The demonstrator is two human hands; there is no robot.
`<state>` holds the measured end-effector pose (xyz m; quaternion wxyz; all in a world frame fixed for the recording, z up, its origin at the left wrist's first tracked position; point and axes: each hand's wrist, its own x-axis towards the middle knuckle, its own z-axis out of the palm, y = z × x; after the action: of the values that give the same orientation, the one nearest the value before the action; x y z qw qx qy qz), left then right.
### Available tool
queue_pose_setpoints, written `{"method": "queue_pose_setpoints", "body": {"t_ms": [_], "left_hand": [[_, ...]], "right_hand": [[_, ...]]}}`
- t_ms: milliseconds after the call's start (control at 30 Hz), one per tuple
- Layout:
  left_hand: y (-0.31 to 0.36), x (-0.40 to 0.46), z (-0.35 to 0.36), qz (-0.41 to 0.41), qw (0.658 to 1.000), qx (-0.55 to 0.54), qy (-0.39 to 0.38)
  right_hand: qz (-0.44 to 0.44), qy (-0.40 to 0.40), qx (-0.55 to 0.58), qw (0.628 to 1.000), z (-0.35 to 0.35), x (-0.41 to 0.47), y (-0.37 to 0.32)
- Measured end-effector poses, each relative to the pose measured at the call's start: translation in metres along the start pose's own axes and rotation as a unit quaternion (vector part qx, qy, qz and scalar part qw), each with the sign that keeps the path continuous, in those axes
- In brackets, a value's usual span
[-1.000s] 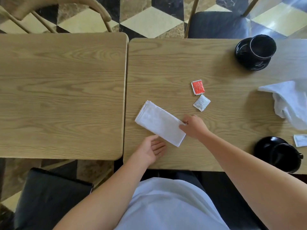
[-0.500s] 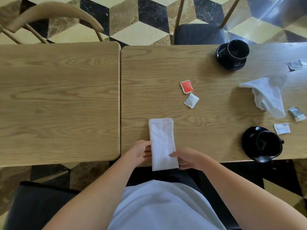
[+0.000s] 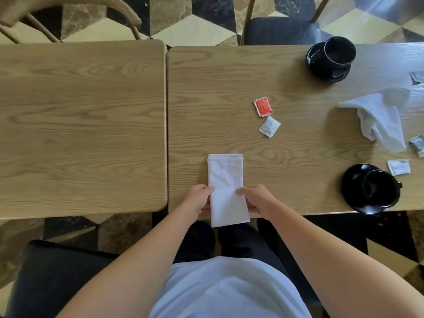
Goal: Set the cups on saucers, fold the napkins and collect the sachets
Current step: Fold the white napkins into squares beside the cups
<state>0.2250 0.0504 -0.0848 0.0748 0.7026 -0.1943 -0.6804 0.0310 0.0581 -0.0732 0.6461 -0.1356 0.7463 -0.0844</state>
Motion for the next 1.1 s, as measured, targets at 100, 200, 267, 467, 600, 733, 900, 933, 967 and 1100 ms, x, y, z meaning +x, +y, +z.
{"method": "queue_pose_setpoints", "body": {"t_ms": [100,200,267,467,600,733,900,933,967,1100], "left_hand": [[0.002,0.003,0.0,-0.023,0.999,-0.023,0.037],[0.009,-0.003,0.005,-0.053,0.993,-0.088,0.054],[0.012,-0.005,0.007,-0.053,0.993,-0.095,0.055],[0.011,-0.017,0.006,0.076,0.983,0.123,0.11],[-0.004,-0.023,0.0,0.176,0.93,0.305,0.102],[-0.006,-0.022,0.002,0.214,0.941,0.234,0.116],[0.006,-0.025,0.004,0.265,0.952,0.142,0.06],[0.009,-0.026,0.004,0.264,0.953,0.14,0.056],[0.012,-0.025,0.003,0.263,0.952,0.144,0.058],[0.023,-0.021,0.001,0.241,0.951,0.179,0.075]], "right_hand": [[0.033,0.01,0.038,0.999,-0.001,0.0,-0.004],[0.061,0.006,0.103,0.993,-0.003,-0.002,-0.009],[0.066,-0.013,0.157,0.985,-0.004,-0.005,-0.013],[-0.014,-0.065,0.146,0.987,-0.005,-0.016,-0.008],[-0.065,-0.102,0.068,0.99,-0.014,-0.017,0.007],[-0.131,-0.07,-0.055,0.987,-0.014,-0.017,0.009],[-0.264,0.017,-0.223,0.938,-0.014,-0.012,-0.007],[-0.284,0.012,-0.25,0.926,-0.015,-0.011,-0.011],[-0.288,0.003,-0.256,0.923,-0.017,-0.009,-0.015],[-0.229,-0.061,-0.196,0.952,-0.022,-0.002,-0.028]]}}
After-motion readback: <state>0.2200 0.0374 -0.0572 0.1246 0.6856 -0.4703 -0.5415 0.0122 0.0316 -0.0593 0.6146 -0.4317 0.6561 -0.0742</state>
